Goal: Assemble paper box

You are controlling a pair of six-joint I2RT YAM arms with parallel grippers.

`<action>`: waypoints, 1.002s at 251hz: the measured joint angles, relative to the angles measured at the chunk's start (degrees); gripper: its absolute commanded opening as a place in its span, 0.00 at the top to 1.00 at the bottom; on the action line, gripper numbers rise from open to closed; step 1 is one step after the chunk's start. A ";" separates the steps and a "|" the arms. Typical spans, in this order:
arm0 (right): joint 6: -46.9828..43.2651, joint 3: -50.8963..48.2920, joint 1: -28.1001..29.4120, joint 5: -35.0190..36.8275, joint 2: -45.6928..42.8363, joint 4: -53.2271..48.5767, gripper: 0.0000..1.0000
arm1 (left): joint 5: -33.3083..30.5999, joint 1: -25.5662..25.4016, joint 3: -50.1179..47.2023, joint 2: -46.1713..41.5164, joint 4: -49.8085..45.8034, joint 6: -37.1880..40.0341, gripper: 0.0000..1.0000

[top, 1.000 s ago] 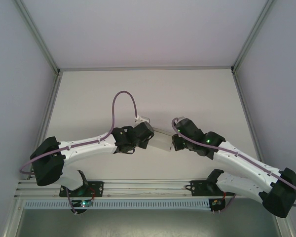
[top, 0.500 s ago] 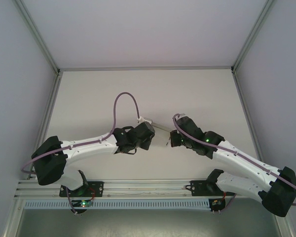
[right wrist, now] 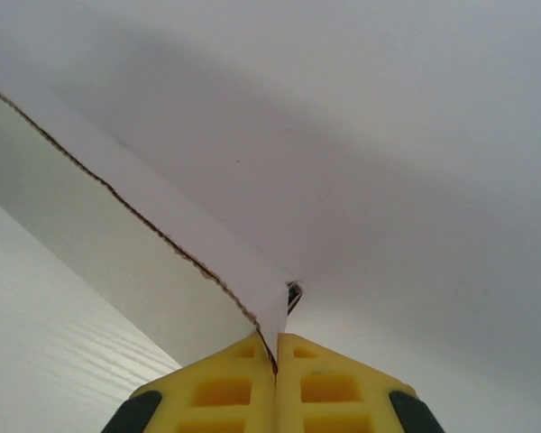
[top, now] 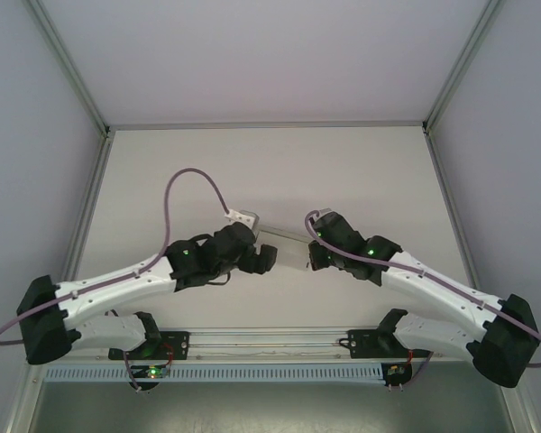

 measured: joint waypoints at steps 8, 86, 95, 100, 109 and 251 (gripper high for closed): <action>-0.57 0.35 0.00 -0.11 0.37 0.17 1.00 | 1.46 1.79 -0.28 -0.57 0.76 0.28 0.00; -5.05 1.33 -0.26 -1.16 2.32 1.11 1.00 | 16.31 12.15 -4.37 4.04 8.74 5.53 0.21; -5.44 1.40 -0.42 -1.46 2.47 1.36 1.00 | 16.94 12.35 -4.28 4.59 9.18 6.12 0.25; -5.66 1.46 -0.46 -1.68 2.58 1.42 1.00 | 17.14 12.50 -4.17 4.92 9.29 6.64 0.26; -6.14 1.57 -0.52 -1.88 2.78 1.53 1.00 | 17.53 12.81 -3.93 5.64 9.38 6.91 0.28; -9.33 2.78 -0.52 -3.23 4.63 2.21 1.00 | 17.97 15.45 0.81 14.25 9.49 10.21 0.67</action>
